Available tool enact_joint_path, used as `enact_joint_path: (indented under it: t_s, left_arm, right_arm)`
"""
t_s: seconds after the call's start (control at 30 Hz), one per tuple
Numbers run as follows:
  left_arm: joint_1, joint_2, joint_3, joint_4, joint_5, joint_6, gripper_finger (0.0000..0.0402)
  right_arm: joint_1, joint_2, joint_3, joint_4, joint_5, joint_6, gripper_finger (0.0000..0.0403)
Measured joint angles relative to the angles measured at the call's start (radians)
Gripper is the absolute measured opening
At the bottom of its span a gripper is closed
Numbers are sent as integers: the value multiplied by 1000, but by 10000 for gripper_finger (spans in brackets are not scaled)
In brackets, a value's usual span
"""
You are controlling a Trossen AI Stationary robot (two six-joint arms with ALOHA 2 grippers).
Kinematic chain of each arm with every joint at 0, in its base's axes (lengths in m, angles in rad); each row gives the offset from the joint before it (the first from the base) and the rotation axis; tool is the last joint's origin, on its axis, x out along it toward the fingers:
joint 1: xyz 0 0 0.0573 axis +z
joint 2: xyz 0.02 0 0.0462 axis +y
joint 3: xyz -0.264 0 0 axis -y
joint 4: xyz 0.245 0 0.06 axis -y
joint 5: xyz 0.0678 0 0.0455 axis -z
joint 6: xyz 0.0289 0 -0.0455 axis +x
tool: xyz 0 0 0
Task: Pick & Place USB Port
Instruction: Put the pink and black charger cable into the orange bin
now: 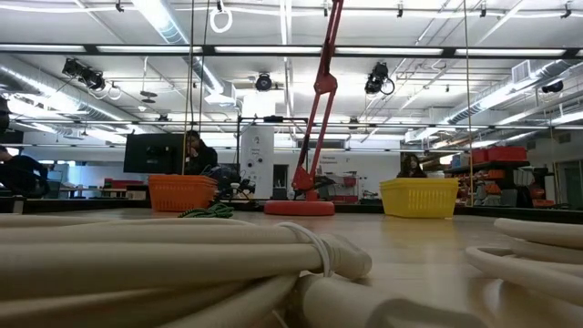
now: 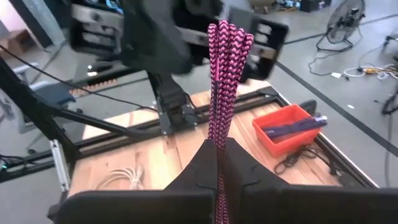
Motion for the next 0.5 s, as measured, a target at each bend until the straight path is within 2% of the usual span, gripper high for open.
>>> enact_joint_path:
  t_s: [0.5]
  left_arm:
    - [-6,-1,0,21,-9,25,177]
  right_arm:
    - [-5,0,0,36,0,4,0]
